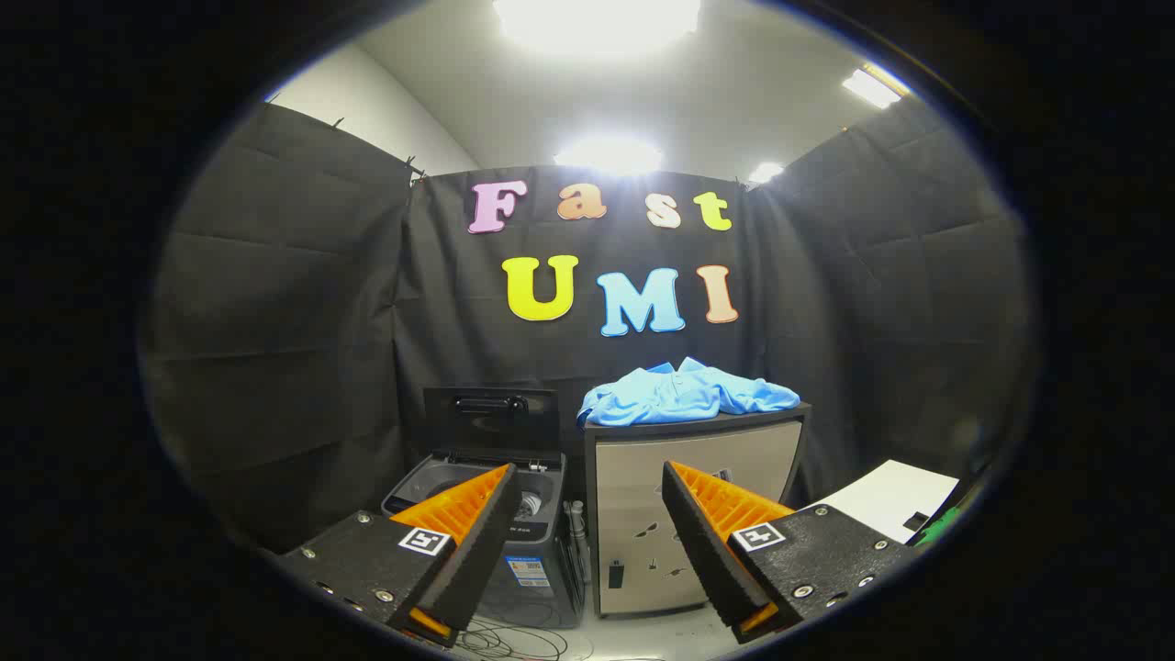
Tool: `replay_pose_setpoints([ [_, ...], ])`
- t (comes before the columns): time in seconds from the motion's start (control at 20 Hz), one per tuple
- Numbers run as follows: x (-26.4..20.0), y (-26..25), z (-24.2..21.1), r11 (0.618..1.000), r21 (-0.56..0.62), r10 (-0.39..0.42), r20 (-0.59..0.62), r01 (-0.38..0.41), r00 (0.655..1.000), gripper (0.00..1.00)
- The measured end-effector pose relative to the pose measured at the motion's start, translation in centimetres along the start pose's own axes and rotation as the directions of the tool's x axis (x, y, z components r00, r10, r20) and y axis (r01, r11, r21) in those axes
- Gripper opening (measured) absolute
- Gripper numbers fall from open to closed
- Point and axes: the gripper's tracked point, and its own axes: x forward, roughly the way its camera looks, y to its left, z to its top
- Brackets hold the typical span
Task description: Put the clothes into the washing machine and then close the washing machine lid.
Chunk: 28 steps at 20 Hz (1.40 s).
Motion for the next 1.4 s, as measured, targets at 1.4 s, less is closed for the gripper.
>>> replay_pose_setpoints([
  [1.4, 0.8, 0.9, -0.9, 1.000, -0.005, 0.020, -0.061, -0.020, 0.998, 0.96],
])
